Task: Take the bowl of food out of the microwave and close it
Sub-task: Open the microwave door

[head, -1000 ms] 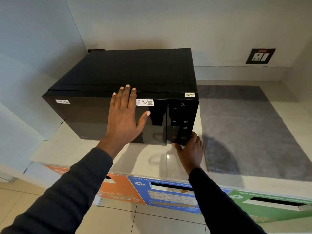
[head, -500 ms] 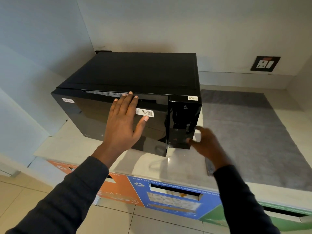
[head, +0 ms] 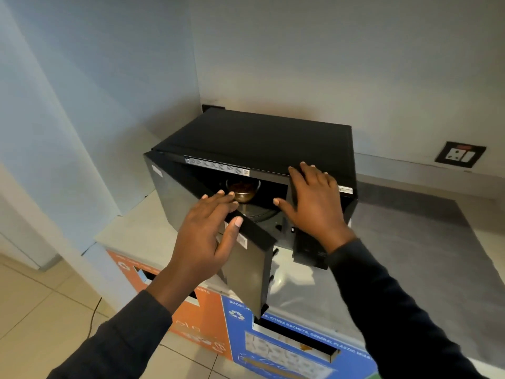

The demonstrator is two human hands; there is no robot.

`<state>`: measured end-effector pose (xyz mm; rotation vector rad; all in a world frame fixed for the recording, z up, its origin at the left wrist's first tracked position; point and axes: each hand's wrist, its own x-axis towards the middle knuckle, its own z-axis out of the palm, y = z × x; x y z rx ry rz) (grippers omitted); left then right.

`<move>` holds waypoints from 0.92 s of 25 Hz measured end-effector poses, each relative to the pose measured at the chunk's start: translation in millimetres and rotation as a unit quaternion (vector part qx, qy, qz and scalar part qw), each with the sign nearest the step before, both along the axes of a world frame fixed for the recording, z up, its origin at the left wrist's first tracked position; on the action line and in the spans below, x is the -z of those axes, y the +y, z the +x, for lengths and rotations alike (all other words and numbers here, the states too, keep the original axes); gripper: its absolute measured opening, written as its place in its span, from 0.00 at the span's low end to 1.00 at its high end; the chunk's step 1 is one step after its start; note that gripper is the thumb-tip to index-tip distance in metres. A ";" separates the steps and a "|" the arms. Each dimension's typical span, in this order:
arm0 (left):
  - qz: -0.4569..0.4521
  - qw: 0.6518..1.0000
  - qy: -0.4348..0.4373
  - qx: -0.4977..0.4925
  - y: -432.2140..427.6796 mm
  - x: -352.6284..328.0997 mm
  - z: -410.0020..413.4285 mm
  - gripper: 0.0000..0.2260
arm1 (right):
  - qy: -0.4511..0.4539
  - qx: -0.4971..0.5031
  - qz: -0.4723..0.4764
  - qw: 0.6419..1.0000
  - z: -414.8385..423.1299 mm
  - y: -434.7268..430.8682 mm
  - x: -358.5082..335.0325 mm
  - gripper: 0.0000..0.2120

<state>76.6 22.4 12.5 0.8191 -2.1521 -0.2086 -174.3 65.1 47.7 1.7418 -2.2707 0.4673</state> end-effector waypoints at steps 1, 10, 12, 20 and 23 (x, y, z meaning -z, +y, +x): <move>-0.003 1.000 0.003 -0.008 4.2 -1.3 10.0 0.20 | 0.025 0.017 -0.015 0.999 5.8 -3.6 9.7 0.38; 0.027 0.996 -0.061 -0.064 0.6 -51.6 77.5 0.21 | 0.024 0.044 -0.058 0.997 12.2 -5.1 20.8 0.38; 0.013 0.991 -0.104 -0.080 -14.0 -61.5 84.0 0.19 | 0.026 0.054 -0.059 0.996 17.1 -4.8 19.9 0.38; 0.017 0.940 -0.319 -0.116 -70.5 -59.1 114.2 0.20 | 0.023 0.086 -0.031 0.996 22.6 -8.3 17.9 0.40; -0.017 0.940 -0.332 -0.080 -73.6 -53.9 135.3 0.20 | 0.021 0.094 -0.017 0.995 22.3 -7.0 16.5 0.41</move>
